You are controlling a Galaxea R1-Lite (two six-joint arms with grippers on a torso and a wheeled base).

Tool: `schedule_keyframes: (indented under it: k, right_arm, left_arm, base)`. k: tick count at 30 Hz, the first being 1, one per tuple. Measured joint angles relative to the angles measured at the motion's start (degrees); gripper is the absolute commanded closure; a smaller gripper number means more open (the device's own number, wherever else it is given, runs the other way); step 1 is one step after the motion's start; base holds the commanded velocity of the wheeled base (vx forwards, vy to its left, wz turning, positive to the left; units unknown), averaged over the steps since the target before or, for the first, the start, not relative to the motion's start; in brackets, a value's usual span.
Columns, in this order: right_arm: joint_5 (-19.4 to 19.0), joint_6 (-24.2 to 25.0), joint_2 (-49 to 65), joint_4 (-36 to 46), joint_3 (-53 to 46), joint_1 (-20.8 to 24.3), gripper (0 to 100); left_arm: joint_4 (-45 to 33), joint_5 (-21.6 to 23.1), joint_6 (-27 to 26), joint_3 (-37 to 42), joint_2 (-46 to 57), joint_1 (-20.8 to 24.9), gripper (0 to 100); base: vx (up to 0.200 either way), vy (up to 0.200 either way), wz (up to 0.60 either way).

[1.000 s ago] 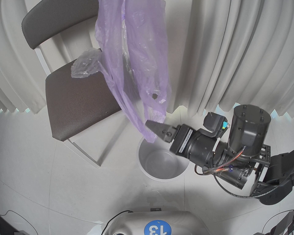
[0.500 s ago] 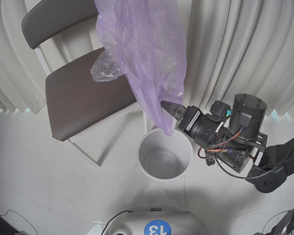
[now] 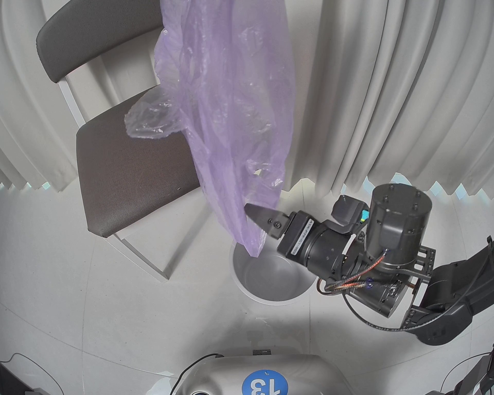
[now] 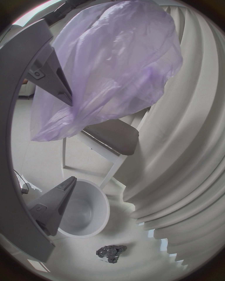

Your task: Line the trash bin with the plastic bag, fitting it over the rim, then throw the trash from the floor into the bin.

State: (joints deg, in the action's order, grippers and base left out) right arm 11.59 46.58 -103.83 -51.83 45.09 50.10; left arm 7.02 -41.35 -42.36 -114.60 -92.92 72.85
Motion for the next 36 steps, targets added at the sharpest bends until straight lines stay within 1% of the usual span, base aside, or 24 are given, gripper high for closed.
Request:
schedule_keyframes:
  k: [8, 15, 18, 27, 32, 36]
  right_arm:
    - [0.0, 0.1, -2.5, -1.4, -0.9, 1.7, 0]
    - [0.2, 0.2, -3.4, -3.1, -0.8, 1.9, 0]
    - [0.2, 0.2, -3.2, -4.7, -0.7, 1.7, 0]
    - [-0.8, 0.3, -0.6, -5.0, -2.2, 2.1, 0]
    - [-0.5, 0.4, -3.1, -5.4, -2.1, 2.3, 0]
    - [-0.2, 0.4, -5.4, -6.4, -1.5, 1.6, 0]
  left_arm:
    - [1.4, -0.1, 0.0, 0.0, -0.6, 0.0, 100]
    - [1.5, -0.1, 0.0, 0.0, -1.0, 0.0, 100]
    - [1.5, -0.1, 0.0, 0.0, -1.1, 0.0, 100]
    - [1.5, -0.1, 0.0, 0.0, -1.2, 0.0, 100]
    - [1.5, -0.1, 0.0, 0.0, -1.2, 0.0, 100]
    - [1.5, -0.1, 0.0, 0.0, -1.2, 0.0, 100]
  base:
    - [0.000, 0.000, 0.00]
    - [0.000, 0.000, 0.00]
    - [0.000, 0.000, 0.00]
    - [0.000, 0.000, 0.00]
    - [0.000, 0.000, 0.00]
    - [0.000, 0.000, 0.00]
